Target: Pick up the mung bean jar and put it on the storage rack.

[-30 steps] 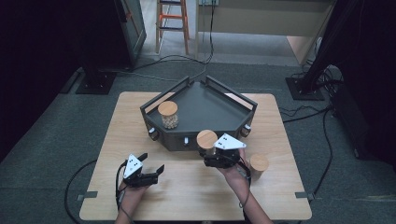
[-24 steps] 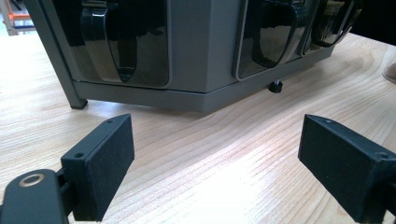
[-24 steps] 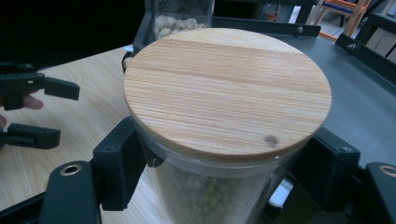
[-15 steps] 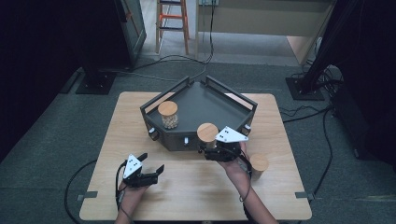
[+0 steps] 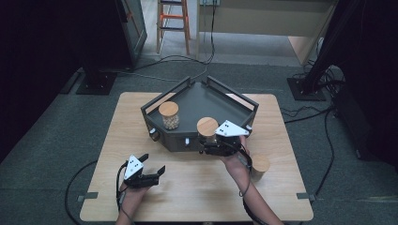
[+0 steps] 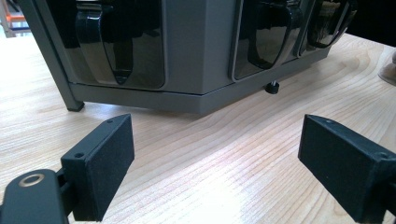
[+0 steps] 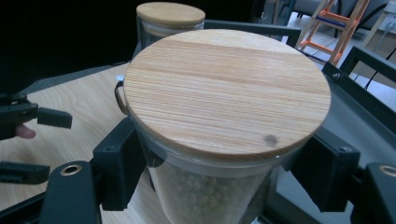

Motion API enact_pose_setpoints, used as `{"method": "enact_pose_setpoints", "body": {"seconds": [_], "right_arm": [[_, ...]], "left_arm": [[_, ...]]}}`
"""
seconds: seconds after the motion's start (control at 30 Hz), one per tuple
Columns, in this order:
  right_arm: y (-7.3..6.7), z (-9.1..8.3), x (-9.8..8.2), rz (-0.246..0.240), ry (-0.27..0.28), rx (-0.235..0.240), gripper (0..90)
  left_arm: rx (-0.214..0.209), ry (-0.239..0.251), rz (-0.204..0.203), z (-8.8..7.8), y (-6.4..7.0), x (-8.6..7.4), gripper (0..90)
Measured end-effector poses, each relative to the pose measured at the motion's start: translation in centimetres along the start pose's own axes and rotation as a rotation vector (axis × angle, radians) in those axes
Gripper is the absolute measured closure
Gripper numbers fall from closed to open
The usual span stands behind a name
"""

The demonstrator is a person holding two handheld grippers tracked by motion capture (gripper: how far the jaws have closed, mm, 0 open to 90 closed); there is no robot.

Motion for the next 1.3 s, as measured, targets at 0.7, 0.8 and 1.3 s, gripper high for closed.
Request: {"method": "enact_pose_setpoints", "body": {"seconds": [0.7, 0.8, 1.3], "right_arm": [[2.2, 1.4, 1.4, 0.042, 0.013, -0.014, 25.0], [2.5, 1.8, 1.8, 0.042, 0.014, -0.020, 25.0], [3.8, 3.7, 2.4, 0.051, 0.033, -0.005, 25.0]], "left_arm": [[-0.003, 0.001, -0.002, 0.1, 0.0, 0.0, 10.6], [-0.004, 0.003, -0.007, 0.1, 0.0, 0.0, 10.6], [0.009, 0.014, -0.009, -0.3, -0.3, 0.1, 10.6]]}}
Point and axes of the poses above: each handheld gripper's, and its own axes: z roughly forward along the jaws, x roughly out of its top, y roughly to its right, the point moved 5 cm from there along z, roughly forward along the jaws, and after that the axes turned 7 degrees about x, right-handed, at the moved point
